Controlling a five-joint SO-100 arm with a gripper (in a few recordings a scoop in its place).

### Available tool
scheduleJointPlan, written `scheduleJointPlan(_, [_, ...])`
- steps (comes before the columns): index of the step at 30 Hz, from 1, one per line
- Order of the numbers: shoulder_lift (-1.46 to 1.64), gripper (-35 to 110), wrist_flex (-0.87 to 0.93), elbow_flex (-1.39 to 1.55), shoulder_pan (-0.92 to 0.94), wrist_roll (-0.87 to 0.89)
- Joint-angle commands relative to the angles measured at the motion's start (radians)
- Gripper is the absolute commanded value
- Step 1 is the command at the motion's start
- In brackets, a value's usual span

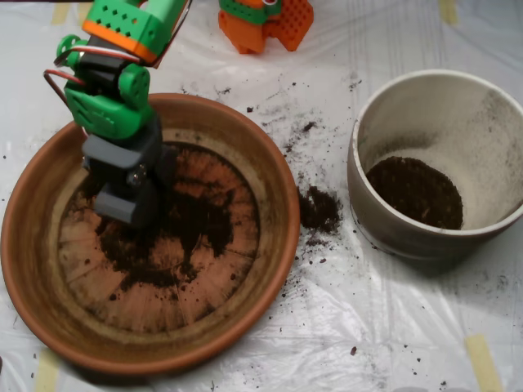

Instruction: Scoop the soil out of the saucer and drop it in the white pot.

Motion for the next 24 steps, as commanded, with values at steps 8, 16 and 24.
scheduleJointPlan(8, [0.213,0,-0.209,0.218,-0.021,-0.117])
scheduleJointPlan(16, [0.434,-1,-0.457,0.417,-0.055,-0.187])
scheduleJointPlan(24, [0.753,-1,-0.434,0.477,-0.124,0.002])
